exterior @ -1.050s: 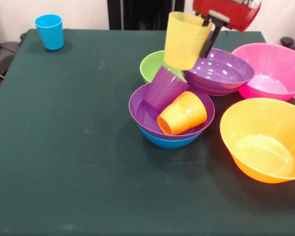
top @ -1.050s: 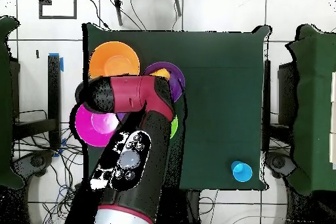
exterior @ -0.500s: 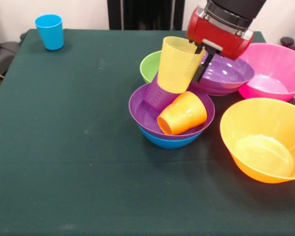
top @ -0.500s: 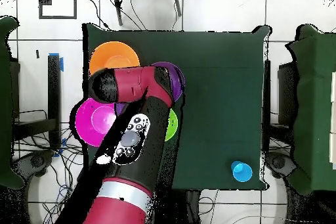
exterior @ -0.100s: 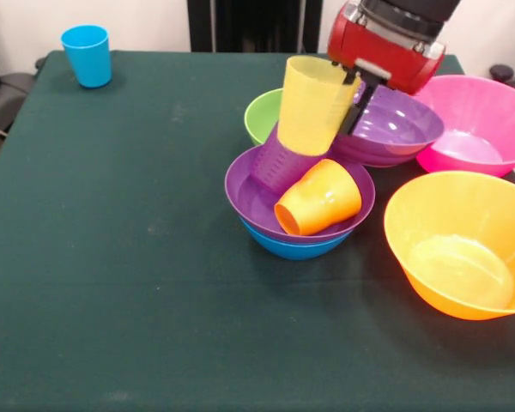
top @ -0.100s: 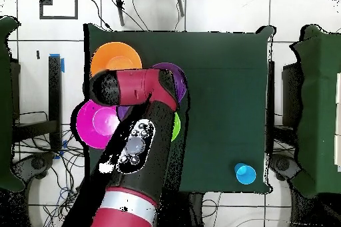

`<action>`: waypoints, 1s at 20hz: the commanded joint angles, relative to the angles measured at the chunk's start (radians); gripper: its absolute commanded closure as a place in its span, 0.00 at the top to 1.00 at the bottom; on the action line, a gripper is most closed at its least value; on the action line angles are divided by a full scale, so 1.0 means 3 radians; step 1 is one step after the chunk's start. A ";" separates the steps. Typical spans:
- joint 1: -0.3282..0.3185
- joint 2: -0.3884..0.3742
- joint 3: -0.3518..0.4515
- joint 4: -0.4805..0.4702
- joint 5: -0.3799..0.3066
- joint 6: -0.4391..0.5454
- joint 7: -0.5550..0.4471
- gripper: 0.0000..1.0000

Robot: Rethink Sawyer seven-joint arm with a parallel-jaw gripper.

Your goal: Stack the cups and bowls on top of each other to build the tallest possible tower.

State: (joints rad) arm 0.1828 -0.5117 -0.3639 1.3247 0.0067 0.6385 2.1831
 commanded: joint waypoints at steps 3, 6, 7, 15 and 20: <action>-0.0108 -0.0828 0.0499 0.0831 0.0147 0.0461 -0.0174 0.00; -0.0088 -0.0911 0.0485 0.0856 0.0114 0.0510 -0.0162 0.00; -0.0064 -0.0954 0.0478 0.0865 0.0104 0.0534 -0.0147 0.00; 0.0151 -0.0972 0.0479 0.0953 0.0082 0.0507 0.0134 0.00; 0.0172 -0.0786 0.0535 0.1182 0.0062 0.0045 0.0254 0.00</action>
State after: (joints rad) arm 0.2176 -0.8142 -0.3381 1.5113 0.0280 0.7064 2.1831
